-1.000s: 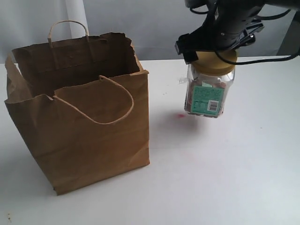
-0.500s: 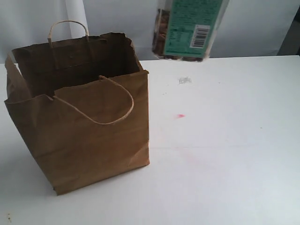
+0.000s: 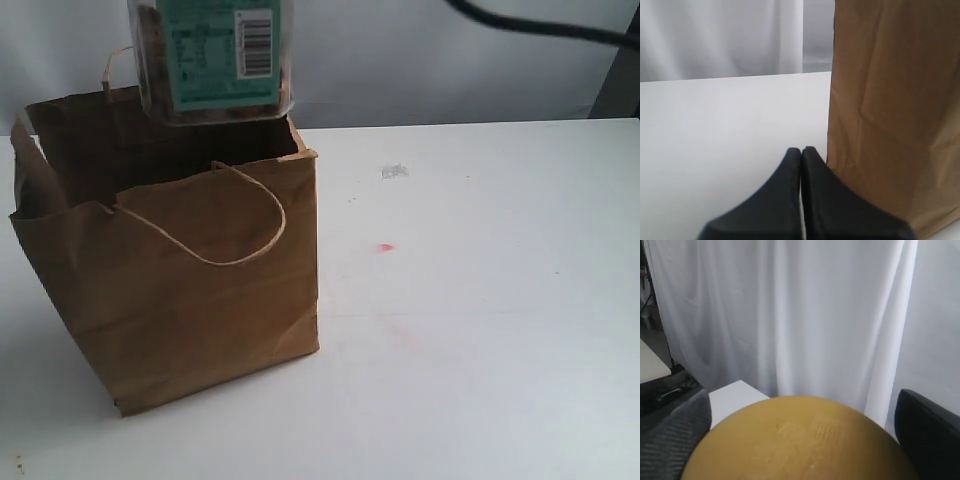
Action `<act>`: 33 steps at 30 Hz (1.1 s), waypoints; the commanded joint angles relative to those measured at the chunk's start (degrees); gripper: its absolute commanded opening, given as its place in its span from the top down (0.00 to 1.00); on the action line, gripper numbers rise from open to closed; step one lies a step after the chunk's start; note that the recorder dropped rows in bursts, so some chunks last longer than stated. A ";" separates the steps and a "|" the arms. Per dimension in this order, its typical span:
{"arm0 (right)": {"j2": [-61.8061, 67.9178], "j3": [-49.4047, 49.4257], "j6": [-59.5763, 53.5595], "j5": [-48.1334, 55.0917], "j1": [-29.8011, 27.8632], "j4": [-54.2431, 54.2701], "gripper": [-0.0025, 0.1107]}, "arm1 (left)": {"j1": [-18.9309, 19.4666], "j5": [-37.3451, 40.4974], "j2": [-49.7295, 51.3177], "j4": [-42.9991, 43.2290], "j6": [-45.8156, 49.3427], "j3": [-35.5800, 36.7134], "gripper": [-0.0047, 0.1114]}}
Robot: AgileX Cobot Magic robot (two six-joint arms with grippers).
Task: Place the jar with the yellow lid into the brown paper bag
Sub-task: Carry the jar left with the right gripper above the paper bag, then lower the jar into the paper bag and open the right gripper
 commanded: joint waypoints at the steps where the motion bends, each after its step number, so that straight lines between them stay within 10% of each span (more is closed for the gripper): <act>1: 3.04 -0.01 0.13 -4.24 0.17 0.78 0.98 | -0.30 -0.54 0.17 -0.22 -0.22 -0.13 0.95; 33: 16.44 0.32 -0.06 4.25 0.28 3.14 0.98 | -0.30 -0.54 0.17 -0.22 -0.22 -0.13 0.95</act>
